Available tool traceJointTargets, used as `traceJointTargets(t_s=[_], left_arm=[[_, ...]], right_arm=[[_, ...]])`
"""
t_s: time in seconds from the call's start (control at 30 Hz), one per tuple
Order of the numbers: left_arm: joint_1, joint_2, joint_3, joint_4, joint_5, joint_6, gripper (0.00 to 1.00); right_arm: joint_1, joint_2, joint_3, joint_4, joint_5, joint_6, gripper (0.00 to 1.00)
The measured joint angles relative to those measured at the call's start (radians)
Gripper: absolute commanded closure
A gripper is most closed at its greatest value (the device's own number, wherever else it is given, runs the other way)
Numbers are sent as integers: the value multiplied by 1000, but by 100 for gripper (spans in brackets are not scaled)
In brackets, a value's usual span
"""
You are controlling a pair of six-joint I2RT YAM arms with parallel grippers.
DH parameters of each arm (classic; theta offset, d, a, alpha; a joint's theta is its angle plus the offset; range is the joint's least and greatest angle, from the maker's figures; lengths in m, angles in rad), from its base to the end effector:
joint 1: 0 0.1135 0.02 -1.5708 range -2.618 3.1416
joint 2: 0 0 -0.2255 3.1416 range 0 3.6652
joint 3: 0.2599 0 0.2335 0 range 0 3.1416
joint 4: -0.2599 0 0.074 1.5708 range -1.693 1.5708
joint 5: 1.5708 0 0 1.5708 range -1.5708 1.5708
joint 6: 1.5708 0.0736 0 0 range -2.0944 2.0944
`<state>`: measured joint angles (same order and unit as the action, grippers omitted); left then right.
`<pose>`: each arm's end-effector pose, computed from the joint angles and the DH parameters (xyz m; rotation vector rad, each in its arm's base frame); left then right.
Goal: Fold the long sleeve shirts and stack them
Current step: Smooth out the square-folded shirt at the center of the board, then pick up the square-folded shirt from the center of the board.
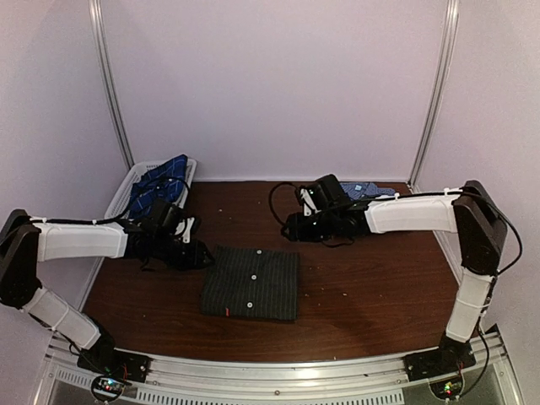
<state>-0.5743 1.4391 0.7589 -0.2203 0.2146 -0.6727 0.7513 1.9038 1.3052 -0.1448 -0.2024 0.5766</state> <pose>0.2385 -0.1730 0.1274 -0.0306 2.6173 -0.7606 0.2979 0.2985 0.1502 -0.3252 2.4510 0.8658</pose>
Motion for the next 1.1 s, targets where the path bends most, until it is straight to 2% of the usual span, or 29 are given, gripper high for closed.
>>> traceJointTargets(t_s=[0.17, 0.3, 0.67, 0.93, 1.1], left_arm=[[12, 1, -3, -8, 40, 28, 52], [27, 9, -25, -4, 64, 40, 45], [50, 130, -60, 57, 122, 60, 46], [51, 175, -60, 142, 171, 61, 58], [52, 193, -77, 192, 216, 45, 77]], right_arm=[[52, -163, -130, 23, 24, 14, 60], [130, -201, -227, 48, 29, 43, 62], [235, -188, -393, 126, 27, 145, 65], [271, -175, -447, 182, 28, 185, 66], [275, -175, -473, 198, 31, 198, 66]])
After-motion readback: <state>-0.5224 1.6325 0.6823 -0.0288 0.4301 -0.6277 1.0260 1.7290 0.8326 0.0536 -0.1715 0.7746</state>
